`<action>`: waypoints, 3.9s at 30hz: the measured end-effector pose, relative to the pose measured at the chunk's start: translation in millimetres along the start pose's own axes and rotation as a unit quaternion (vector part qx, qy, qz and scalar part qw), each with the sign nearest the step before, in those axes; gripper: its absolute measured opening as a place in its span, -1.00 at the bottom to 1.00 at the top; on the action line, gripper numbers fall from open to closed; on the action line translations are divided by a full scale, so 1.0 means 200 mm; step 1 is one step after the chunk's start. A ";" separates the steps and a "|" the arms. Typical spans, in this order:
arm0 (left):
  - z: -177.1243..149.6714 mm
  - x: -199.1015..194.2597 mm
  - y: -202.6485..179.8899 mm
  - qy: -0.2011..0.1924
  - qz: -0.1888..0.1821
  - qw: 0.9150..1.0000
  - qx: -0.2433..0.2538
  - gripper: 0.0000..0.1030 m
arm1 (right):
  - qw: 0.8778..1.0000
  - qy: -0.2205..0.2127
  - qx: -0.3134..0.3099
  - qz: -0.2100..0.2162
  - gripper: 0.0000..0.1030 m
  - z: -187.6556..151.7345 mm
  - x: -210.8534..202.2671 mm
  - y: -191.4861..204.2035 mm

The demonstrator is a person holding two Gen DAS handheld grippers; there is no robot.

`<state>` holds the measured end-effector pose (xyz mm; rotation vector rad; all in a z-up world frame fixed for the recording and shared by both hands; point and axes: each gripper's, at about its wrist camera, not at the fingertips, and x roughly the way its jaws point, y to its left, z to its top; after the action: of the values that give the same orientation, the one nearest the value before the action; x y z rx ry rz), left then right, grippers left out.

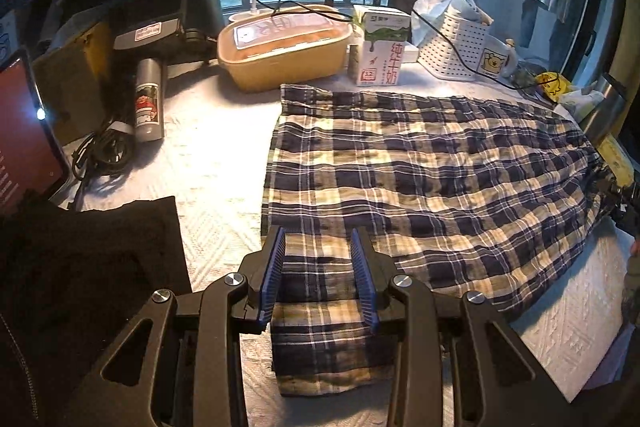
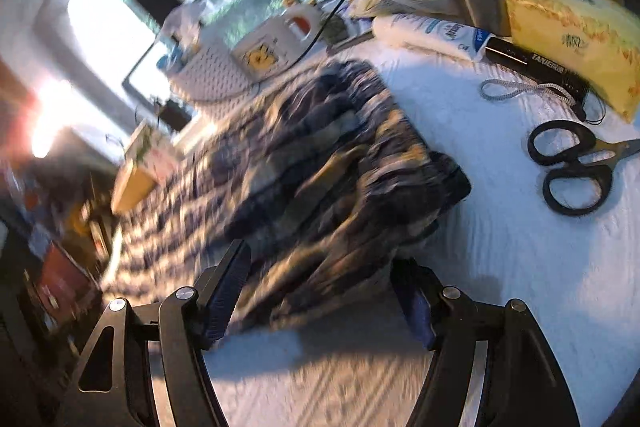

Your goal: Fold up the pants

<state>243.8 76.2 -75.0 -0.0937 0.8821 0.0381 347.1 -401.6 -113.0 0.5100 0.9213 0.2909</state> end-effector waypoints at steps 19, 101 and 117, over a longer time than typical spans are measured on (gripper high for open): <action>0.06 -0.02 -0.11 -0.006 -0.004 1.000 0.019 -0.35 | 0.995 -0.089 0.029 -0.027 -0.78 0.23 -0.19 -0.24; 0.20 0.26 -0.39 0.032 -0.163 0.983 0.078 -0.73 | 0.977 0.018 -0.214 -0.009 0.69 -0.14 0.10 0.57; 0.28 0.26 -0.18 0.035 -0.165 0.984 0.052 -0.52 | 0.968 0.027 -0.247 0.013 0.69 -0.08 0.23 0.67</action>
<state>323.3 46.6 -77.2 -0.1424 0.9281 -0.3225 357.1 -262.6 -80.4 0.0531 0.8568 0.5426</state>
